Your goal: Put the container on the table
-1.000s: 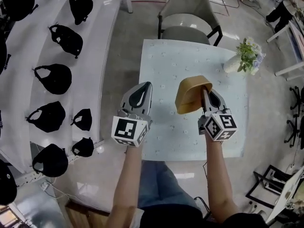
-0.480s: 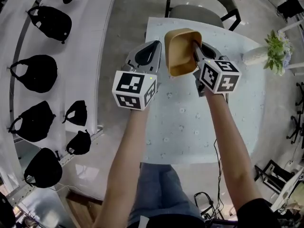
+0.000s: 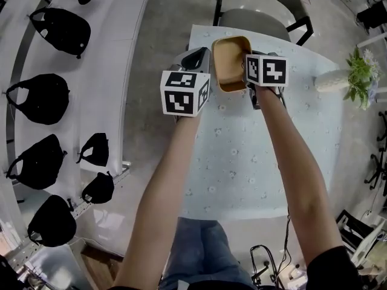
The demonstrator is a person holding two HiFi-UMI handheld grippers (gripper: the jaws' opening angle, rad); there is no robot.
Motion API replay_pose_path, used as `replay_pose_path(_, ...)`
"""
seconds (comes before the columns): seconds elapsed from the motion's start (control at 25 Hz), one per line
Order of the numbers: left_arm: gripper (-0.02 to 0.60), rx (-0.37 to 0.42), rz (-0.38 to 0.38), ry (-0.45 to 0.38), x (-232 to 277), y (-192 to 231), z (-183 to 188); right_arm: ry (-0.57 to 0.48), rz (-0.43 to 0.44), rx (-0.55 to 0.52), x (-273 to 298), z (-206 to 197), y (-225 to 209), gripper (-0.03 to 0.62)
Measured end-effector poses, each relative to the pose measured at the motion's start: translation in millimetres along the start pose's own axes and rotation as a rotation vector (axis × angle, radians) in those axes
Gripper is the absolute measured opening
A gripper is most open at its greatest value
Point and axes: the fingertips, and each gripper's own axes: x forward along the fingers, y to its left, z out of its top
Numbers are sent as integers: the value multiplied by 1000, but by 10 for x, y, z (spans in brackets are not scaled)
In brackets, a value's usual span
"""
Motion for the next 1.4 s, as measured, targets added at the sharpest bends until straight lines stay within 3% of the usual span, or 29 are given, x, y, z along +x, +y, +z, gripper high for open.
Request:
replay_pose_path(0.2,2,37,3,47,81,12,-114,116,-56,-5,169,-59,-81,3)
replay_pose_path(0.4,2,45,2,68,93,5,-183,221,-47,-32,268,-160,-13,12)
replay_pose_path(0.48,2,49,-4,72,93,-15,-197,216,-42,-20,286,-173,-8,32)
replay_pose_path(0.56,2,59,-9,75,95,-34,-206,201,-37,-19,296,-166,-1,106)
replay_pose_path(0.72,2,64,-12,73,84,-45,-194,166,-31,-5,278,-131,-9,109)
replay_pose_path(0.92,2,70,-17,62,51,-84,-137,87,-61,-26,131,-18,-73,110)
replay_pose_path(1.16,2,72,-18,44,-104,-186,39,-117,-37,-122,-272,260,68,107)
replay_pose_path(1.4,2,108,-24,-3,-413,-388,434,-317,2,-102,-938,506,207,41)
